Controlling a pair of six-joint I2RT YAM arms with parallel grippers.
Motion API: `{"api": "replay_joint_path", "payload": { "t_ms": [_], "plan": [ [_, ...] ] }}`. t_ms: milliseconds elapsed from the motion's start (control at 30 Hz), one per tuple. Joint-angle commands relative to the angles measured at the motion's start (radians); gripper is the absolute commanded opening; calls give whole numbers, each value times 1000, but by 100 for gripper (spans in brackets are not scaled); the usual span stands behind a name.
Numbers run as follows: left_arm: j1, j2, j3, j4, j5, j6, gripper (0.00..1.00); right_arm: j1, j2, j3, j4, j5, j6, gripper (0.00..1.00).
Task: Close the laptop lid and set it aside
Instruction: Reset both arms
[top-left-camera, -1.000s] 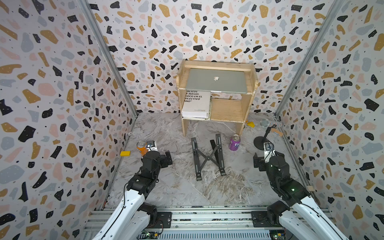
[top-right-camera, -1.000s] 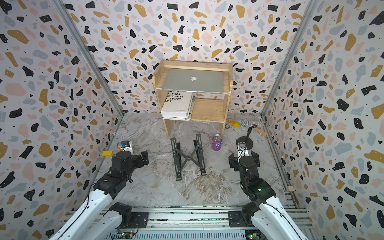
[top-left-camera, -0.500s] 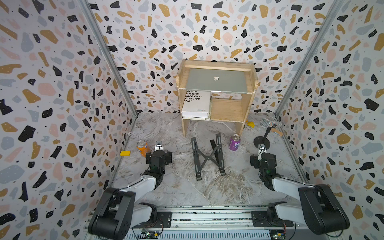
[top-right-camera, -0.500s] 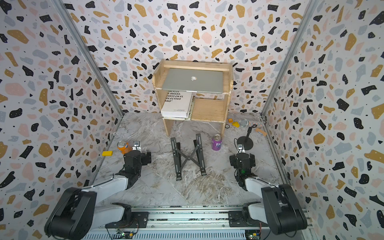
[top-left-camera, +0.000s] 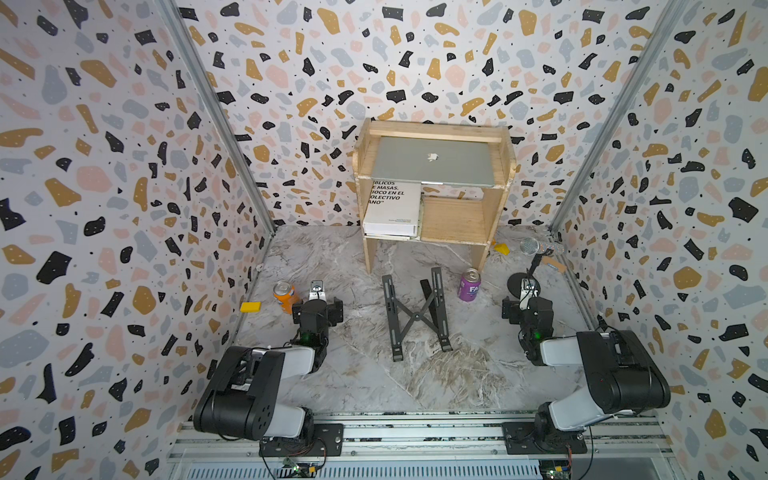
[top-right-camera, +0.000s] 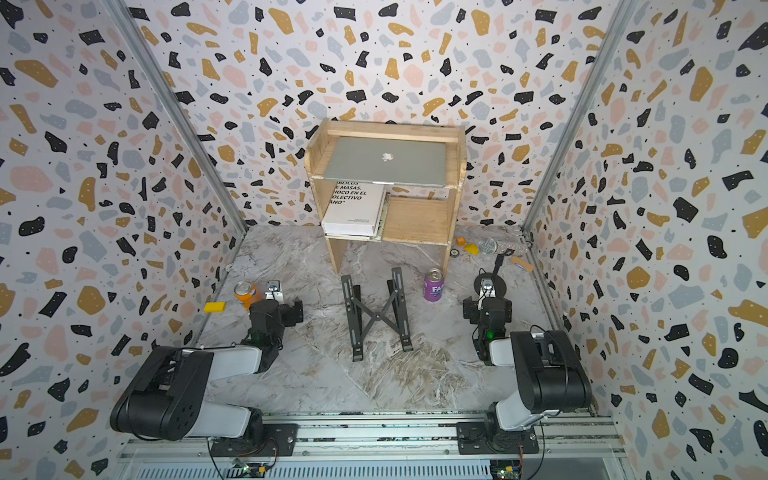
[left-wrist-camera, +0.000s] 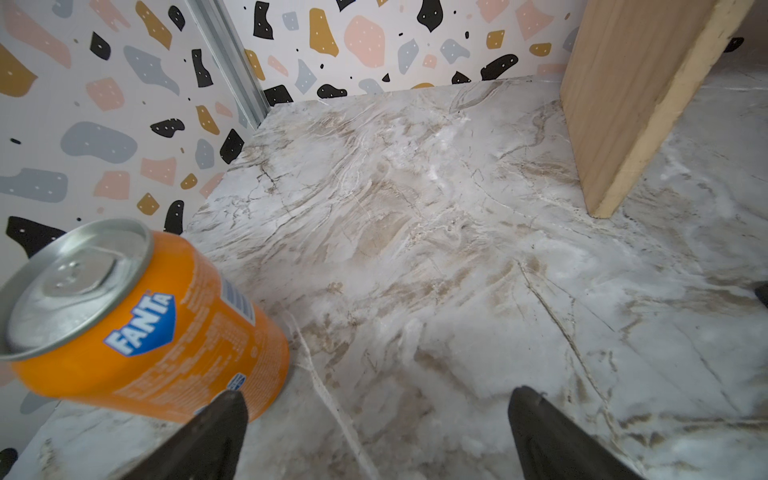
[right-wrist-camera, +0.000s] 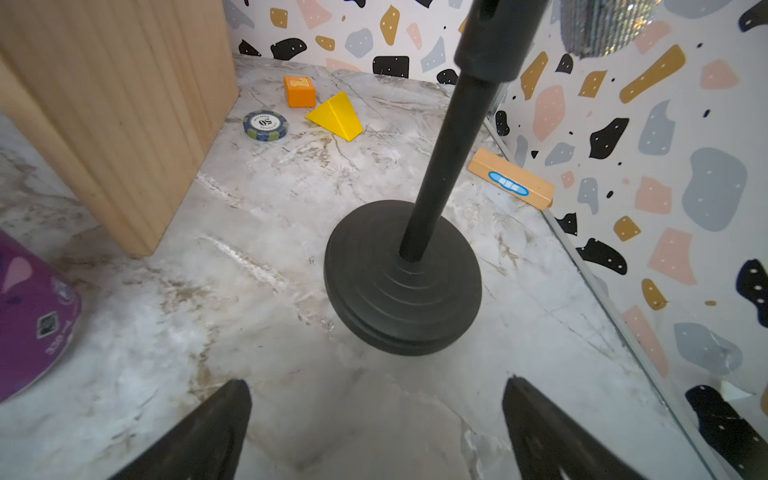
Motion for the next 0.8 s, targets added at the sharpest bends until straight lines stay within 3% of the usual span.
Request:
{"api": "replay_joint_path", "payload": {
  "t_ms": [0, 767],
  "plan": [
    [5, -14, -1, 50, 10, 7, 100, -3, -21, 14, -14, -10, 19, 100],
    [5, -12, 0, 47, 10, 9, 100, -4, -15, 11, 10, -11, 17, 100]
  ]
}}
